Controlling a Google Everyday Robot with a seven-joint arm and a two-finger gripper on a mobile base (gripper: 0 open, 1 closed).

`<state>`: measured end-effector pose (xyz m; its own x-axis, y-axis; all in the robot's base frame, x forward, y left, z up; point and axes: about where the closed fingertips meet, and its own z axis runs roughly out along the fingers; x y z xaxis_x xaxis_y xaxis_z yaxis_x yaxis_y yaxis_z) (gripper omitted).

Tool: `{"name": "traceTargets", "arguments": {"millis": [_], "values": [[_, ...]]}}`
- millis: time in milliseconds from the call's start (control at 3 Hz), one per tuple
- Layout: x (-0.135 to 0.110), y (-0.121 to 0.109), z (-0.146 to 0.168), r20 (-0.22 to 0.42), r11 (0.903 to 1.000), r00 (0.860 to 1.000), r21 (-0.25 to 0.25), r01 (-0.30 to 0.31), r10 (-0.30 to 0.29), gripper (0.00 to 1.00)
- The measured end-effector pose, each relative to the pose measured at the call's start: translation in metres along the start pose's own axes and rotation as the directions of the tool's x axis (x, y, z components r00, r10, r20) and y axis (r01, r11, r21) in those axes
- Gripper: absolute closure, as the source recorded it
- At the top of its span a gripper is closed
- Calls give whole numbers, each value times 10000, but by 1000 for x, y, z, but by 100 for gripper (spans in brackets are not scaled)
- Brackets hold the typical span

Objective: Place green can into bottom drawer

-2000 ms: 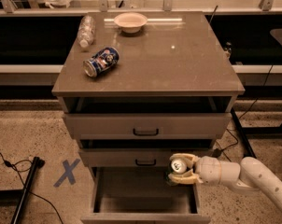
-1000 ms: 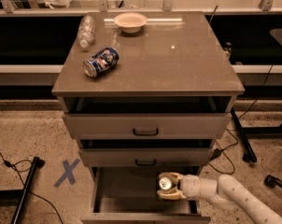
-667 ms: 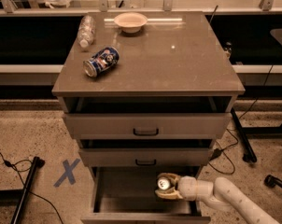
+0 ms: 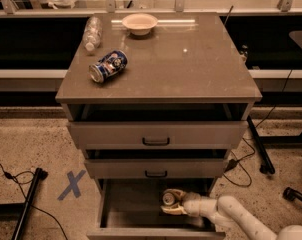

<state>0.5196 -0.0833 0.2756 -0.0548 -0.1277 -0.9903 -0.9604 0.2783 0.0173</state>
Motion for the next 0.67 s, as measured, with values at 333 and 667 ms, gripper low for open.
{"name": "traceTargets", "arguments": {"millis": [333, 667], "values": [[28, -8, 11, -183, 9999, 9998, 135, 43, -41, 86], [44, -12, 16, -177, 9997, 9998, 244, 71, -66, 71]]}}
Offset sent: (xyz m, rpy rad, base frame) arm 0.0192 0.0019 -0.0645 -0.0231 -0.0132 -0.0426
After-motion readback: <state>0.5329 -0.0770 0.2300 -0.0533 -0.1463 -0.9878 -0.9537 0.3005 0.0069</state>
